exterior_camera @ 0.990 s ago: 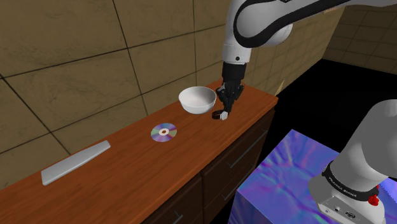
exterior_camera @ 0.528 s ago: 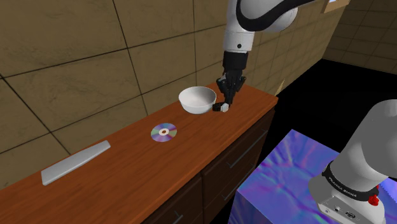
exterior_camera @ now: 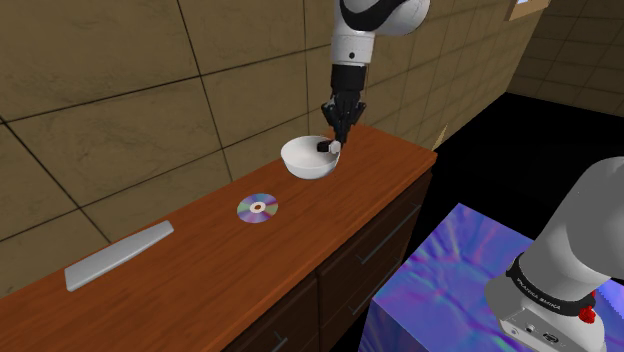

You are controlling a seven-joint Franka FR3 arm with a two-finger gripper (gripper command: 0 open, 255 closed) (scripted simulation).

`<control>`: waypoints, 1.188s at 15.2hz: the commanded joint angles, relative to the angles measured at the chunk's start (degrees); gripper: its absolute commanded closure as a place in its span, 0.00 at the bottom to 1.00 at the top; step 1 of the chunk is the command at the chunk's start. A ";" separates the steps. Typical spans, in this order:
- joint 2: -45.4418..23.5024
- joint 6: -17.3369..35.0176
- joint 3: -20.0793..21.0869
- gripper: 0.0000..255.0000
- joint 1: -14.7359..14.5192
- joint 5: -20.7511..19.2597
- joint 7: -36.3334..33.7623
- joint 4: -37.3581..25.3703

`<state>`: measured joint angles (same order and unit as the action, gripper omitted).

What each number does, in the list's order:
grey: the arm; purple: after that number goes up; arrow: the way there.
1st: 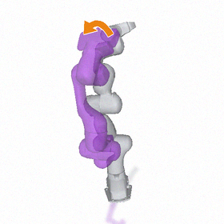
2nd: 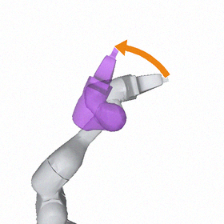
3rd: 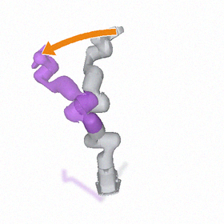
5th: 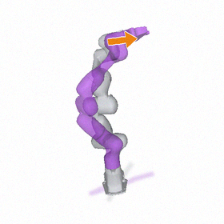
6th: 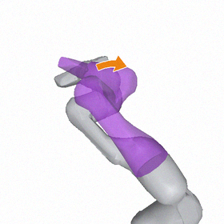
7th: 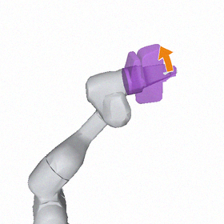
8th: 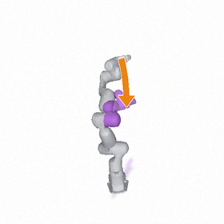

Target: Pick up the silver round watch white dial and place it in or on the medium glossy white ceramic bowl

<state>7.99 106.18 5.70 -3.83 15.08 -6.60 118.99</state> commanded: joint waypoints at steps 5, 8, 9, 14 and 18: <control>-12.31 -3.91 -1.81 1.00 1.71 -1.70 2.07 -15.58; -19.03 -6.68 -2.42 1.00 2.43 -2.29 2.71 -24.83; -21.39 -7.77 -2.60 1.00 2.67 -2.47 2.88 -28.21; -23.52 -5.79 -2.71 1.00 2.80 -2.50 3.57 -28.26; -23.92 -2.95 -2.70 1.00 2.74 -2.39 4.15 -25.76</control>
<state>-15.80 102.52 3.04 -1.13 12.68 -2.69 92.62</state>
